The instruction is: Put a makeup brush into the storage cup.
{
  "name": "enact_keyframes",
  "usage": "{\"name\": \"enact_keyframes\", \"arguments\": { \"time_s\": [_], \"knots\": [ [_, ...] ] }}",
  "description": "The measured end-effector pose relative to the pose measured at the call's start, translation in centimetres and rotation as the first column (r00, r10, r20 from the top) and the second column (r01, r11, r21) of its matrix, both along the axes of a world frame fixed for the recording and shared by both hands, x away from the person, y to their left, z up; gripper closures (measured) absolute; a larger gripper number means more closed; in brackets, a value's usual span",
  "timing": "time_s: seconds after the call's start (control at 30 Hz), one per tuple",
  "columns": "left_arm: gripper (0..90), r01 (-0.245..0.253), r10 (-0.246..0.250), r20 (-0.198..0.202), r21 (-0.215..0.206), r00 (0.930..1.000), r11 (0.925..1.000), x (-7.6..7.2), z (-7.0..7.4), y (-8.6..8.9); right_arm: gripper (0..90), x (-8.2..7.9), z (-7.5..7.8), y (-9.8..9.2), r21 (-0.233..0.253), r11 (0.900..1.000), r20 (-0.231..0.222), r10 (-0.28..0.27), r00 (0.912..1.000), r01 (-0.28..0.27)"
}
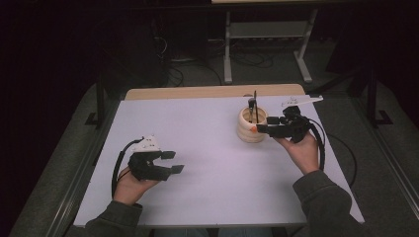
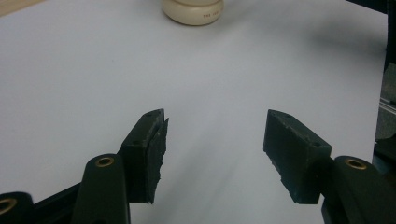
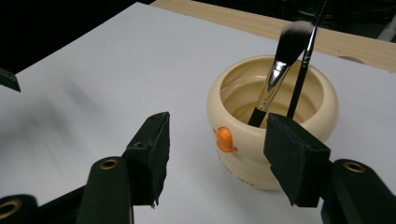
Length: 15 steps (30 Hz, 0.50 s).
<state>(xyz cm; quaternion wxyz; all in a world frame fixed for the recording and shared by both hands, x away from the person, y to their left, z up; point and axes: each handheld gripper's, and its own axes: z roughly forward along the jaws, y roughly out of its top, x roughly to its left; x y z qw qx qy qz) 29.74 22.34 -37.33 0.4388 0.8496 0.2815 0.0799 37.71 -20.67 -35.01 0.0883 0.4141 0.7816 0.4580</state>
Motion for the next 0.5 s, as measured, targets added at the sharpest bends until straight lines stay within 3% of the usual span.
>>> {"name": "enact_keyframes", "arguments": {
  "time_s": [0.5],
  "knots": [
    [35.0, -0.018, 0.018, 0.008, -0.004, 0.9998, 0.9998, 0.0, -0.1, 0.3, 35.7, -1.3, -0.8, 0.2, 0.002, 1.000, -0.001, 0.016, 0.9999, -0.016]
  ]
}}
